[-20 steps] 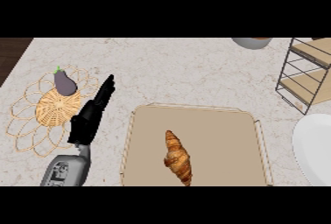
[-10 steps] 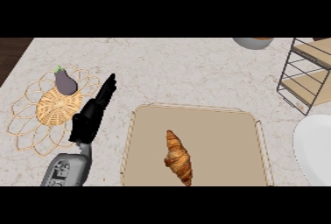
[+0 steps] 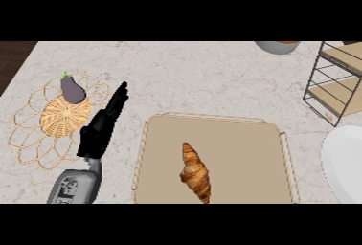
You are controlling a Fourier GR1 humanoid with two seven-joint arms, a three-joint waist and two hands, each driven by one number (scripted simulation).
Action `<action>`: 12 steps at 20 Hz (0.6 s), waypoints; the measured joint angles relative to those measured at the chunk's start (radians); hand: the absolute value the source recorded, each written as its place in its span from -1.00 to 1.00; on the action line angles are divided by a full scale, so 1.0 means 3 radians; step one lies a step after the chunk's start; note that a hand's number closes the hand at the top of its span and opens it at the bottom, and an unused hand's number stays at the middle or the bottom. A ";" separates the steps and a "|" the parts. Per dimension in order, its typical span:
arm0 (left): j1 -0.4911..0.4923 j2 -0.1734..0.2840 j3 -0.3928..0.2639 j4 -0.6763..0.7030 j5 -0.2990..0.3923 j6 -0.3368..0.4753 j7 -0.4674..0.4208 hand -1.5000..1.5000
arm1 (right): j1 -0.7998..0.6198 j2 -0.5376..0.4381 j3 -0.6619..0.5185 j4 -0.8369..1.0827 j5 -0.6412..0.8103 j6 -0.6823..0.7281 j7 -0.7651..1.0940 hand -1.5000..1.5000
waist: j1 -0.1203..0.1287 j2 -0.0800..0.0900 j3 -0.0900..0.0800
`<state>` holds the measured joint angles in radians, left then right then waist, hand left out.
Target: Pick the bell pepper from the tray and place it in the tiered shelf
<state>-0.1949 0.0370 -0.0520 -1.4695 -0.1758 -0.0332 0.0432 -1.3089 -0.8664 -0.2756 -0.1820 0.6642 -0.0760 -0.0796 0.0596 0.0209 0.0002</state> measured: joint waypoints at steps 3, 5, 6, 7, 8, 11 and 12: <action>0.0007 0.0039 0.0022 0.0011 0.0011 -0.0031 -0.0026 0.00 | -0.0093 -0.0048 -0.0084 0.0035 -0.0072 0.0086 0.0087 -1.00 | 0.0002 0.0002 0.0000; -0.0010 0.0048 0.0036 0.0029 0.0016 -0.0035 -0.0029 0.00 | -0.0150 -0.0085 -0.0115 0.0047 -0.0101 0.0191 0.0111 -1.00 | -0.0003 0.0003 0.0001; -0.0027 0.0048 0.0044 0.0030 0.0025 -0.0039 -0.0012 0.00 | -0.0173 -0.0073 -0.0134 0.0049 -0.0121 0.0215 0.0136 -1.00 | -0.0008 0.0000 0.0001; -0.0015 0.0048 0.0046 0.0030 0.0028 -0.0041 -0.0027 0.00 | -0.0196 -0.0091 -0.0157 0.0056 -0.0139 0.0234 0.0161 -1.00 | -0.0004 0.0003 0.0002; -0.0017 0.0036 0.0037 0.0028 0.0019 -0.0029 -0.0041 0.00 | -0.0218 -0.0103 -0.0187 0.0058 -0.0166 0.0249 0.0171 -1.00 | -0.0001 0.0005 0.0003; -0.0053 0.0022 0.0039 0.0065 0.0010 -0.0015 -0.0014 0.00 | -0.0313 -0.0161 -0.0292 0.0059 -0.0256 0.0250 0.0266 -1.00 | 0.0000 0.0010 0.0005; -0.0042 0.0022 0.0035 0.0051 0.0009 -0.0016 -0.0022 0.00 | -0.0350 -0.0203 -0.0349 0.0061 -0.0305 0.0237 0.0308 -1.00 | 0.0009 0.0012 0.0005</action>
<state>-0.2074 0.0437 -0.0416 -1.4542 -0.1732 -0.0379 0.0366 -1.4139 -0.9272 -0.3804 -0.1638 0.5725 -0.0050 0.0127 0.0622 0.0245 0.0016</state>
